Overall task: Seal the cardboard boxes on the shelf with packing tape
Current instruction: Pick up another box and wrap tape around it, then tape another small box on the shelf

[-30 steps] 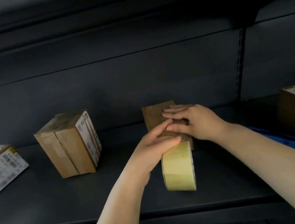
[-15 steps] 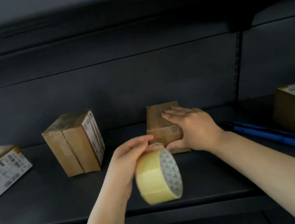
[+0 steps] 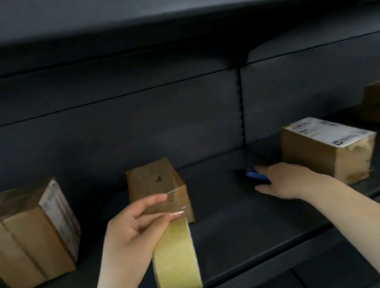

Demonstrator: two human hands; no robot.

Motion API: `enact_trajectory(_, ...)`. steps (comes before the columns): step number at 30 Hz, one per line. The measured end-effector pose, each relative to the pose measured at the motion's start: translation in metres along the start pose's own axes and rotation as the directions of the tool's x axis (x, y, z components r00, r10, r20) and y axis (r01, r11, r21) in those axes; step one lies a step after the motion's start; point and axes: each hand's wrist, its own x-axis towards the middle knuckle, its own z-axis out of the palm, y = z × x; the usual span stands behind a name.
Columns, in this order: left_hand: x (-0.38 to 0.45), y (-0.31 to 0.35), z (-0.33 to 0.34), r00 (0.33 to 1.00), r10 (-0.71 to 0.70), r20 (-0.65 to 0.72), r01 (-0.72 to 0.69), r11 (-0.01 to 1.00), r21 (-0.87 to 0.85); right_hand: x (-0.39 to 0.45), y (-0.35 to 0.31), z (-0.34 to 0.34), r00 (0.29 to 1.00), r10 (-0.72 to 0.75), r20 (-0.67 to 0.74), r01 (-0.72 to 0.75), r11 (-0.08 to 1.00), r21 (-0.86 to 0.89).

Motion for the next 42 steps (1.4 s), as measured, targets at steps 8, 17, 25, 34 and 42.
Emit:
enact_trajectory(8,0.013,0.009,0.028,0.987,0.099,-0.129,-0.083,0.989,0.124,-0.033,0.0,-0.001,0.974,-0.073,-0.216,0.123,0.966,0.227)
enact_trajectory(17,0.031,0.034,0.101,0.94,0.324,-0.112,-0.21,0.802,0.559,-0.123,0.112,-0.052,0.791,0.169,-0.588,0.498,0.381,0.779)
enact_trajectory(25,0.066,0.034,0.188,0.911,0.328,-0.252,-0.199,0.882,0.428,-0.035,0.283,-0.038,0.829,0.304,-0.47,0.063,0.784,0.617)
enact_trajectory(34,0.052,0.046,0.199,0.899,0.138,-0.416,-0.115,0.99,0.08,0.034,0.318,-0.016,0.957,0.136,-0.256,-0.107,0.987,0.124)
enact_trajectory(42,0.043,0.086,0.197,0.993,0.105,-0.052,-0.097,0.986,0.136,0.005,0.268,-0.038,0.883,-0.04,-0.468,0.339,0.743,0.577)
